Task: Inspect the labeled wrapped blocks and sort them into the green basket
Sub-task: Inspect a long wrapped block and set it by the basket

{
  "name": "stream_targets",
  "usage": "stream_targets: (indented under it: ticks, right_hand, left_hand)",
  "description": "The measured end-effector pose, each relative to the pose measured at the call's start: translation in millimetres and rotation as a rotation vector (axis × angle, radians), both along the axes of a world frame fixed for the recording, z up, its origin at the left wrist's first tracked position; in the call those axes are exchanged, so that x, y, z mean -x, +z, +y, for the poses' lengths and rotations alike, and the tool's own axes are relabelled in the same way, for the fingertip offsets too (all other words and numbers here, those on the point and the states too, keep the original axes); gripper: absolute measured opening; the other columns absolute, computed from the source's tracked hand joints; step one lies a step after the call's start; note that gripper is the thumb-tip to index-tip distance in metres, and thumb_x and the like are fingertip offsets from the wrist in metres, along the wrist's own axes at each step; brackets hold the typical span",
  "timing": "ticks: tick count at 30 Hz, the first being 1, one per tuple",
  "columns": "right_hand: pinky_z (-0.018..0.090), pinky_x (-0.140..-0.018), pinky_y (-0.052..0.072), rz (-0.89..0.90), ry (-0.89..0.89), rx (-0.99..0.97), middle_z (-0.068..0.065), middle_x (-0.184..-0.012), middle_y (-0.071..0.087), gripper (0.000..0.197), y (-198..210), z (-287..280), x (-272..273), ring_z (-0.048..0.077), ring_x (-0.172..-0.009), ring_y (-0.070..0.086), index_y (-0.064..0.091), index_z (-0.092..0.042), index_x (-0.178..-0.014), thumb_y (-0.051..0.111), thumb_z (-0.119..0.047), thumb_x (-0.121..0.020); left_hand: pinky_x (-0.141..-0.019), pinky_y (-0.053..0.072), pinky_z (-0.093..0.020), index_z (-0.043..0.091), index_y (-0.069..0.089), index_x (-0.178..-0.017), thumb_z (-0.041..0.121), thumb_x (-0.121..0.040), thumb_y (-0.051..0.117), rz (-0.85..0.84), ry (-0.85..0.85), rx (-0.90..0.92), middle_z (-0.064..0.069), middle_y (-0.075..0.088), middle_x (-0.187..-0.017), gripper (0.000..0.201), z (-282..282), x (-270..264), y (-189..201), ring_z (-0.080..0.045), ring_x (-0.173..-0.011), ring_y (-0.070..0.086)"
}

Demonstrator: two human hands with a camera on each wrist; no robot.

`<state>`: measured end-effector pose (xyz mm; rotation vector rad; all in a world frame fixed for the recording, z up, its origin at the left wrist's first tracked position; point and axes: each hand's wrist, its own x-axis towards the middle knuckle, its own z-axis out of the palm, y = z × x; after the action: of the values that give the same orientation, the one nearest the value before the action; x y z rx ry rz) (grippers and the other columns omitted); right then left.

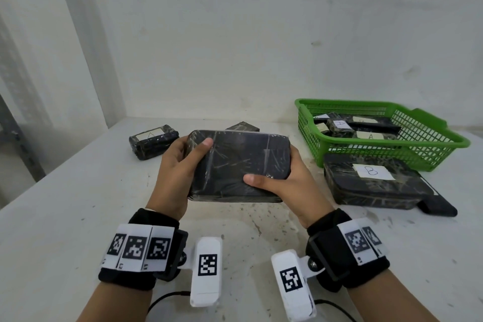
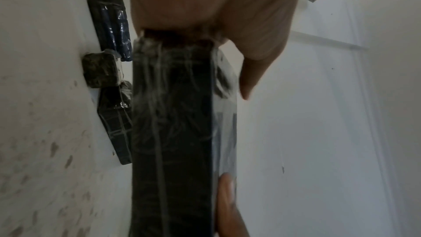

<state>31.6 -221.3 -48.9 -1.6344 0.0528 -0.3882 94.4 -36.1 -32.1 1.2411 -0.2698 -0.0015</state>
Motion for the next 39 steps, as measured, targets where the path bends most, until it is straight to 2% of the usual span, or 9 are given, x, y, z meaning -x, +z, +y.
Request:
stream_targets:
  ticks: [3,9,12,18,26,29,32,35,39]
  right_hand:
    - [0.032,-0.096,0.054,-0.001,-0.020,-0.007,-0.006,-0.122,0.066,0.094,-2,-1,-2,0.008,-0.109,0.065,0.045,-0.023,-0.137,0.094,-0.019,-0.057]
    - [0.033,-0.097,0.054,-0.033,-0.058,-0.055,-0.007,-0.121,0.066,0.095,-1,1,0,0.006,-0.108,0.066,0.047,-0.025,-0.134,0.090,-0.042,-0.051]
    - [0.031,-0.093,0.055,-0.067,-0.093,-0.045,-0.007,-0.120,0.066,0.088,0,1,1,0.005,-0.106,0.066,0.048,-0.024,-0.133,0.087,-0.039,-0.055]
    - [0.012,-0.070,0.053,-0.113,-0.075,-0.120,-0.006,-0.117,0.067,0.065,4,0,1,-0.005,-0.091,0.068,0.050,-0.023,-0.130,0.078,-0.034,-0.072]
    - [0.016,-0.088,0.051,-0.237,-0.119,-0.040,-0.018,-0.113,0.067,0.067,7,-1,3,-0.005,-0.106,0.063,0.044,-0.031,-0.130,0.075,-0.037,-0.071]
    - [0.015,-0.088,0.051,-0.298,-0.102,-0.035,-0.016,-0.119,0.063,0.063,8,-3,3,-0.004,-0.109,0.062,0.042,-0.042,-0.124,0.075,-0.031,-0.071]
    - [0.024,-0.096,0.051,-0.368,-0.072,-0.054,-0.007,-0.123,0.063,0.063,11,-3,4,0.005,-0.114,0.062,0.044,-0.036,-0.125,0.075,-0.024,-0.072]
    - [0.023,-0.092,0.051,-0.416,-0.018,-0.055,-0.012,-0.115,0.063,0.057,15,0,7,0.004,-0.110,0.062,0.047,-0.032,-0.120,0.074,-0.017,-0.072]
    - [0.023,-0.091,0.050,-0.392,0.045,-0.046,-0.013,-0.111,0.065,0.054,16,1,6,0.004,-0.107,0.063,0.048,-0.031,-0.116,0.077,-0.015,-0.073]
  left_hand:
    - [-0.086,0.057,-0.036,0.002,0.061,-0.121,0.017,-0.085,0.069,-0.011,-0.012,-0.026,-0.013,0.072,-0.112,0.041,2,0,1,-0.026,-0.103,0.070]
    - [-0.085,0.056,-0.035,0.003,0.058,-0.123,0.010,-0.087,0.068,-0.047,0.000,-0.048,-0.011,0.071,-0.113,0.038,-1,3,0,-0.024,-0.104,0.070]
    - [-0.081,0.057,-0.029,0.007,0.055,-0.127,0.018,-0.078,0.072,-0.054,-0.051,-0.056,-0.009,0.070,-0.116,0.053,-2,5,0,-0.021,-0.105,0.069]
    - [-0.078,0.059,-0.027,0.006,0.052,-0.128,0.003,-0.084,0.068,-0.076,-0.074,-0.066,-0.012,0.068,-0.119,0.047,-2,5,0,-0.021,-0.105,0.069]
    - [-0.078,0.054,-0.019,0.016,0.051,-0.133,0.004,-0.083,0.067,-0.120,-0.115,-0.050,-0.005,0.069,-0.119,0.054,-3,5,-2,-0.014,-0.106,0.068]
    - [-0.078,0.055,-0.025,0.025,0.049,-0.135,0.012,-0.087,0.068,-0.111,-0.119,-0.075,0.003,0.068,-0.119,0.053,-4,6,0,-0.007,-0.104,0.067]
    - [-0.090,0.053,-0.045,0.029,0.052,-0.133,0.046,-0.084,0.067,-0.005,-0.152,-0.044,0.001,0.065,-0.126,0.054,-4,6,2,-0.020,-0.119,0.060]
    - [-0.104,0.035,-0.066,0.030,0.053,-0.136,0.067,-0.073,0.055,0.147,-0.197,0.059,-0.003,0.058,-0.137,0.073,0,7,6,-0.026,-0.130,0.050]
    - [-0.088,0.055,-0.053,0.017,0.052,-0.131,0.055,-0.083,0.063,0.094,-0.138,0.092,-0.006,0.062,-0.130,0.062,-2,9,9,-0.025,-0.121,0.059]
